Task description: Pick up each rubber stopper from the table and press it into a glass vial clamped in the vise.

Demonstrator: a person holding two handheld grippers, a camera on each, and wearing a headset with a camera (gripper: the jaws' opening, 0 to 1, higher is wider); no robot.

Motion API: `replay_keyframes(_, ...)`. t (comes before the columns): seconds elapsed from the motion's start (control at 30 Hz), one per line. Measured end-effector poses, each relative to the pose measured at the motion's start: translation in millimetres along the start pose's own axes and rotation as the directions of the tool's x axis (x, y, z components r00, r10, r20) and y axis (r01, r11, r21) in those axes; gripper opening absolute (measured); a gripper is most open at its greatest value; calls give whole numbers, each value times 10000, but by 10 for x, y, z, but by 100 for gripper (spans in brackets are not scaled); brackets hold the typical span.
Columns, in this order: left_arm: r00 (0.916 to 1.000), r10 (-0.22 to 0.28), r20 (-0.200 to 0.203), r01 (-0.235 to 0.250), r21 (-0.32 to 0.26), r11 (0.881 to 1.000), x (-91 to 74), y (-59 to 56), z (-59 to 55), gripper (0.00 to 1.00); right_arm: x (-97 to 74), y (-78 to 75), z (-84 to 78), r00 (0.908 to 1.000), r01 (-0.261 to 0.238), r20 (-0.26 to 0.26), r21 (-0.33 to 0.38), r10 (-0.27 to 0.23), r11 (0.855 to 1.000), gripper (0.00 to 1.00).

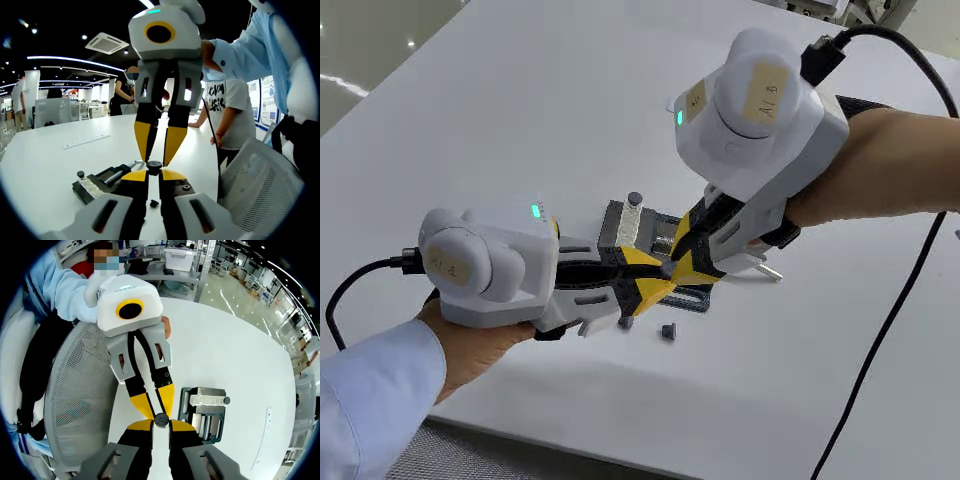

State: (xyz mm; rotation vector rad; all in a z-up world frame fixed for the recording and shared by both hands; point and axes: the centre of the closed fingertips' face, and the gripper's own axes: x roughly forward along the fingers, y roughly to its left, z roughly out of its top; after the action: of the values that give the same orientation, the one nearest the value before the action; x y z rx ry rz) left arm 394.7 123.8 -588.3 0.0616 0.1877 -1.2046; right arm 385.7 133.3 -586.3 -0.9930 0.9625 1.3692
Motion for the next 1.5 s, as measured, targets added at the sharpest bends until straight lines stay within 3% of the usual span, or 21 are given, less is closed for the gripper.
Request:
replay_keyframes(0.97, 9999, 155, 24, -155, -5, 9999, 5, 1, 11, 2, 9, -9, 14, 9999, 71, -81, 319, -68, 9995, 7)
replay_keyframes(1.3, 9999, 137, -47, -136, 264, 9996, 10, 1, 6, 2, 11, 1, 3, 9998, 30, -192, 258, -25, 9997, 6)
replay_keyframes(1.5, 9996, 275, -4, -275, 250, 9993, 2, 46, 14, 6, 7, -10, 11, 9998, 25, -173, 197, -21, 9998, 6)
